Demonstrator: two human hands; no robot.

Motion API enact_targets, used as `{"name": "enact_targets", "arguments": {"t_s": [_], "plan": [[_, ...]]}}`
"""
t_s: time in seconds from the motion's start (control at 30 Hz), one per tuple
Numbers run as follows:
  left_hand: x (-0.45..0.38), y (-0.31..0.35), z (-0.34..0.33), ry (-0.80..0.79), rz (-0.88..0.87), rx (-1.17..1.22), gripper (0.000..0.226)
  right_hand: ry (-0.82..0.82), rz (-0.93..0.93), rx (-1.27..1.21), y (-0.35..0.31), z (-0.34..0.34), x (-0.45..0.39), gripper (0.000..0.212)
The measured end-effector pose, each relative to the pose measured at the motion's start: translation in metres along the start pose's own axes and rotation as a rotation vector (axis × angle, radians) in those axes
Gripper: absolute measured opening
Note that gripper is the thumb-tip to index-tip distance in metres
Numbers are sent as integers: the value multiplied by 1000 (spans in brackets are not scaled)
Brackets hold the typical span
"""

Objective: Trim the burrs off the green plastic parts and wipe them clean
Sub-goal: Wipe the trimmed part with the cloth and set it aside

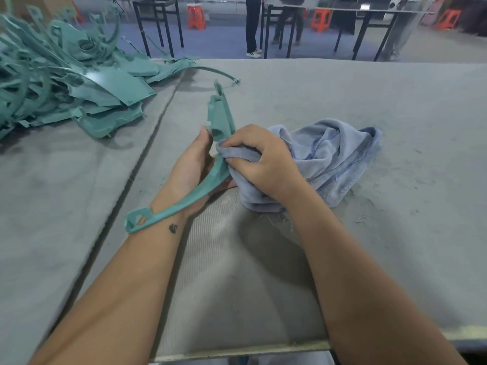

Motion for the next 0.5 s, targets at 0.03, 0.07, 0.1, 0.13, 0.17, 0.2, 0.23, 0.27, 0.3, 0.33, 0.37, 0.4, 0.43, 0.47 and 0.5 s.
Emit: {"name": "enact_targets", "arguments": {"t_s": [0.03, 0.07, 0.1, 0.13, 0.17, 0.2, 0.23, 0.27, 0.3, 0.33, 0.37, 0.4, 0.43, 0.47, 0.5], "plan": [[0, 1, -3, -10, -2, -29, 59, 14, -9, -10, 1, 1, -1, 11], [-1, 2, -6, -23, -3, -66, 51, 41, -43, -29, 5, 3, -2, 13], [-2, 3, -7, -25, -5, -105, 42, 78, -98, -60, 12, 6, -3, 18], [-2, 3, -8, -39, -7, -138, 37, 113, -174, -103, 21, 9, -3, 21], [-1, 3, -11, -93, -15, -162, 40, 134, -263, -153, 31, 11, -4, 23], [4, 0, -14, -167, -19, -164, 54, 146, -344, -200, 41, 12, -4, 22], [9, -2, -16, -222, -10, -152, 68, 154, -401, -231, 49, 13, -4, 21], [13, -2, -17, -247, -2, -140, 76, 157, -430, -240, 53, 14, -4, 20], [16, -1, -15, -248, -7, -134, 80, 150, -437, -233, 54, 14, -4, 19], [15, 0, -14, -220, -17, -126, 81, 125, -425, -214, 53, 13, -5, 18], [14, 1, -11, -176, -28, -116, 80, 84, -400, -193, 49, 9, -5, 18], [13, 3, -9, -148, -36, -106, 79, 33, -373, -181, 45, 5, -6, 17], [12, 3, -6, -137, -37, -89, 76, -11, -356, -185, 42, 1, -6, 16], [11, 2, -3, -143, -32, -72, 74, -31, -357, -197, 40, 0, -5, 14], [12, 1, -1, -161, -20, -56, 73, -22, -371, -193, 42, 4, -6, 12]]}}
Point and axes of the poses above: each hand's wrist, its own x-axis away from the middle knuckle, its own z-axis out of the back of the hand, y = z × x, the point moved 9 cm from there along -x, towards the middle knuckle, and after that the axes turned 5 degrees about -z, right-handed, at the moved point
